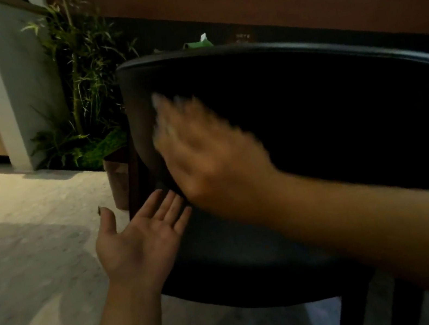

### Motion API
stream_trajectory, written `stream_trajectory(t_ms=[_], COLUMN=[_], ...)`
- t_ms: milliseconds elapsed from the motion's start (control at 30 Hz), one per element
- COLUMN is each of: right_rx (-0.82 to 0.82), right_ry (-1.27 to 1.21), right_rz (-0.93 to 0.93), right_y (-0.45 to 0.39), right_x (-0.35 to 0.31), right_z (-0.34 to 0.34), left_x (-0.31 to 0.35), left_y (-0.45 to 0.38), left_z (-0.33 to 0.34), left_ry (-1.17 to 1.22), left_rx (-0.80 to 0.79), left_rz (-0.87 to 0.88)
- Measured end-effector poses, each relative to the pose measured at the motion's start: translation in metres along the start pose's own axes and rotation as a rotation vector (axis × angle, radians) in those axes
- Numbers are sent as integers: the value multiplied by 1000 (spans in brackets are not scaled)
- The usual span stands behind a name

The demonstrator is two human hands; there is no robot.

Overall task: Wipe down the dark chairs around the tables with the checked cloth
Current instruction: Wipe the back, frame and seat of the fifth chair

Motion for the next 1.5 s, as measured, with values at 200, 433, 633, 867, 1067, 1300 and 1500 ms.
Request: stream_trajectory(t_ms=[200, 433, 633, 867, 1067, 1300, 1500], right_rx=[-354, 51, -394, -204, -461, -650, -494], right_ry=[-208, 283, 183, 172, 430, 360, 452], right_rz=[37, -4, -118, 10, -68, -63, 264], right_y=[44, -65, 10, -85, -57, -84, -144], right_x=[-24, 17, -33, -9, -32, -35, 4], right_z=[38, -29, 57, 13, 59, 78, 72], left_x=[3, 5, 5, 19, 11, 38, 32], left_y=[5, -6, -5, -8, -8, -2, 4], left_z=[5, 0, -1, -16, -20, -41, -66], left_ry=[-80, -171, -133, -91, -72, -83, -101], left_rx=[-56, -8, -118, 2, 13, 254, 216], left_rz=[2, -22, -52, 20, -28, -34, -39])
Point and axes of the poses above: each hand's wrist, its own y-axis away from the middle knuckle, its own z-axis out of the palm, x = y × z, the point moved 5 cm from there along -y, towards the middle knuckle, and after that the axes turned 13 degrees about -y, right-handed, at the moved point
